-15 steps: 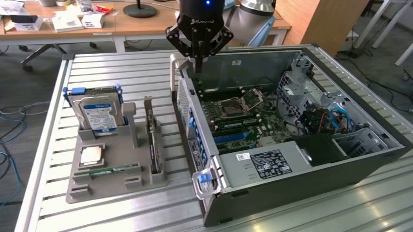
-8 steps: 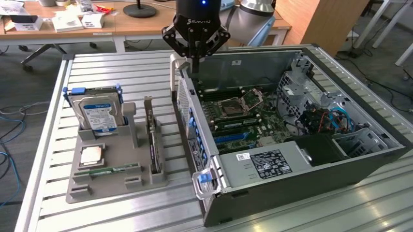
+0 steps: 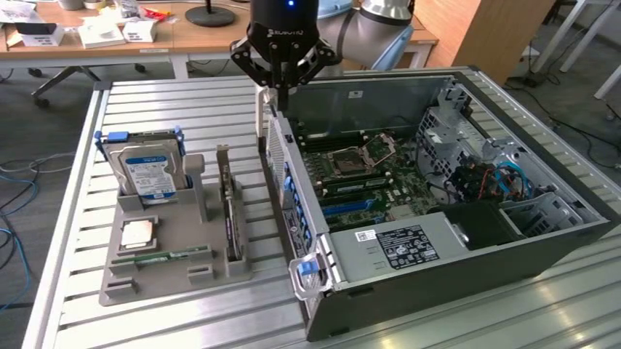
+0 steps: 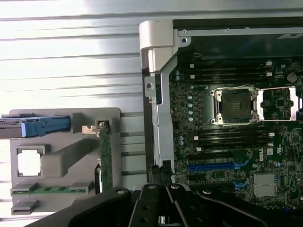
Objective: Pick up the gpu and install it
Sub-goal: 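Reach for the gpu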
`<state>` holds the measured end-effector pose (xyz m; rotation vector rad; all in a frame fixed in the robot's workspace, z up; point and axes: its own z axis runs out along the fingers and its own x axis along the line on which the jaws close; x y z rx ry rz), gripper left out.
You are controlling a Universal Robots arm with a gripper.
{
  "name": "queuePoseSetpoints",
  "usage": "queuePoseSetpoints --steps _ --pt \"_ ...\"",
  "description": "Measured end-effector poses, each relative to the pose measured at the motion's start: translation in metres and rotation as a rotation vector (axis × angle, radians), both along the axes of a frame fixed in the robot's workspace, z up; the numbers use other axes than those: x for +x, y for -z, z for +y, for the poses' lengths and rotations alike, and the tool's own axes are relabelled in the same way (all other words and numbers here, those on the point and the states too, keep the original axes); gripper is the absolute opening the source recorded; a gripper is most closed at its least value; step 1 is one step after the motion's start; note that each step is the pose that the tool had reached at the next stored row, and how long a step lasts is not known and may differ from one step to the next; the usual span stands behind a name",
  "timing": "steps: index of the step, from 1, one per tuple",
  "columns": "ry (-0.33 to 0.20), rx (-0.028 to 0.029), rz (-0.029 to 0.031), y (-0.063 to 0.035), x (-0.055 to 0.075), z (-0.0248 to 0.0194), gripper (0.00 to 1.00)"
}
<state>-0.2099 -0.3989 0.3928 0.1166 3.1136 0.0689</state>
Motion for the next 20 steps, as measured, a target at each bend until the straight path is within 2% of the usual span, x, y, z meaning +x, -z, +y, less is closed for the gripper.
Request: queuePoseSetpoints --steps 8,20 --pt "0.000 -0.0001 0.0000 0.0000 -0.017 0.0000 0.11" --pt "0.000 0.0000 0.0000 0.0001 -0.033 0.0000 0.11"
